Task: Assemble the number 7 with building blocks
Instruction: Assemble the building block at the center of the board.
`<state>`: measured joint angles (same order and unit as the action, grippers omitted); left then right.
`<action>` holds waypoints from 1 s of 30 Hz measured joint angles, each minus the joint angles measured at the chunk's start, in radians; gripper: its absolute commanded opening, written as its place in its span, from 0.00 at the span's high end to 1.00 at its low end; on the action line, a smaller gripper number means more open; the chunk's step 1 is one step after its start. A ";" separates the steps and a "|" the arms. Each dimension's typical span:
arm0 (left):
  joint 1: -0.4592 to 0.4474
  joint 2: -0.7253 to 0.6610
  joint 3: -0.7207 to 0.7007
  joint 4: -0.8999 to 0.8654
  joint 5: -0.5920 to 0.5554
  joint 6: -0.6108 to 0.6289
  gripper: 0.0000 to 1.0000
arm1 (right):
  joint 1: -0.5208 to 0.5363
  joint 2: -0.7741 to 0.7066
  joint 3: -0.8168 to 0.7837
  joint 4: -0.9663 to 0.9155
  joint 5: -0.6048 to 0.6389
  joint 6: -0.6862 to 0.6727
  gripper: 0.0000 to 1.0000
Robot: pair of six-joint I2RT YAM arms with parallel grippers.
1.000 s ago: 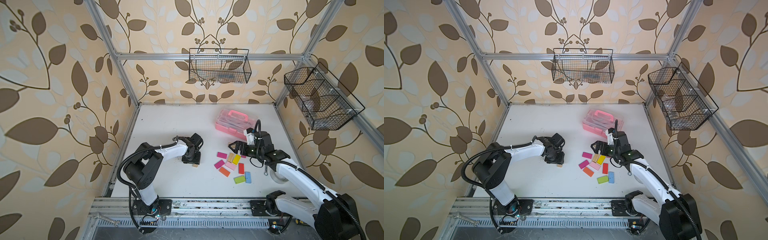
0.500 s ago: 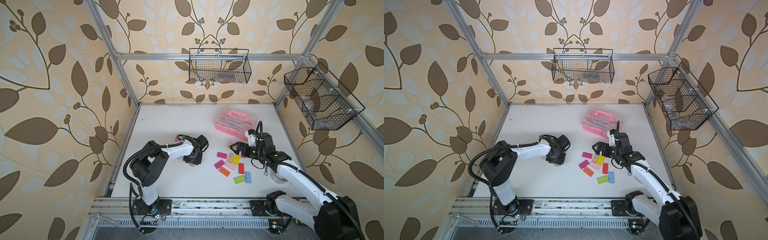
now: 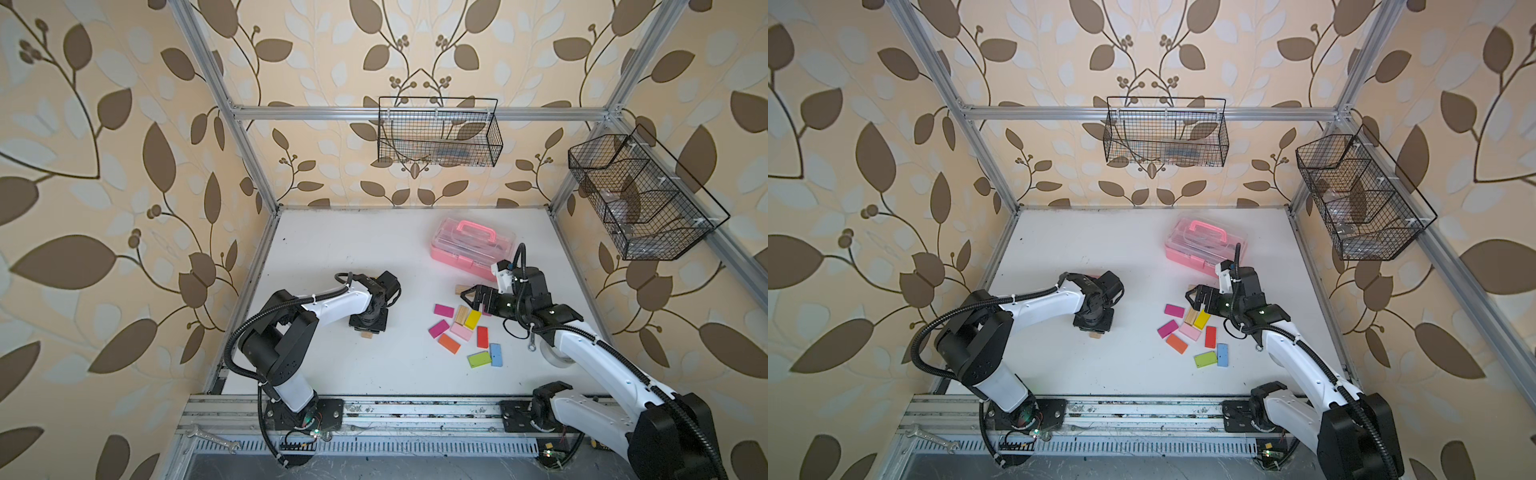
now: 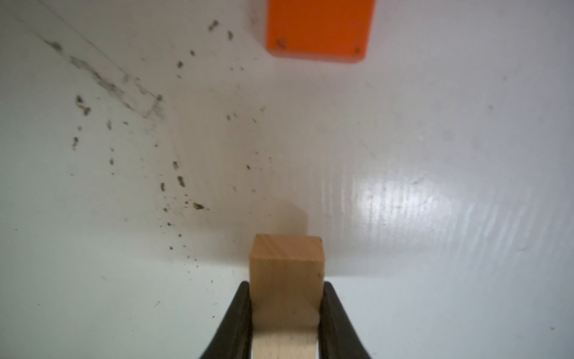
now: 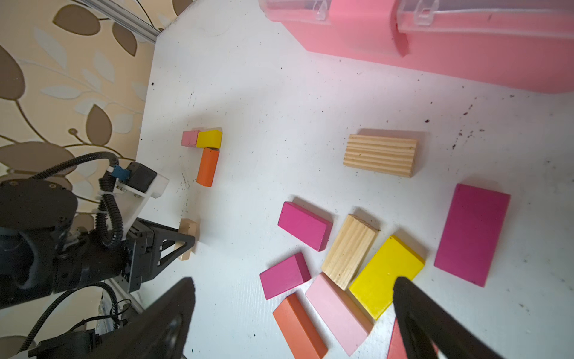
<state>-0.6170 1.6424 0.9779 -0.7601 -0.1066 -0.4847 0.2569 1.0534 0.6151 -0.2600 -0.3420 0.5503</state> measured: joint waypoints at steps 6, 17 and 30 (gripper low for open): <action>0.023 0.053 0.039 0.004 0.013 0.011 0.86 | 0.000 0.000 0.000 0.002 -0.003 0.000 0.00; 0.036 0.150 0.129 0.018 0.043 0.038 0.87 | -0.031 -0.010 0.000 -0.001 -0.006 -0.003 0.00; 0.056 0.200 0.192 0.011 0.056 0.064 0.87 | -0.031 0.023 0.000 0.002 -0.007 -0.005 0.00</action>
<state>-0.5610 1.8423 1.1698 -0.7494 -0.0509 -0.4202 0.2260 1.0767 0.6151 -0.2577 -0.3489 0.5457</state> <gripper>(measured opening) 0.304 0.999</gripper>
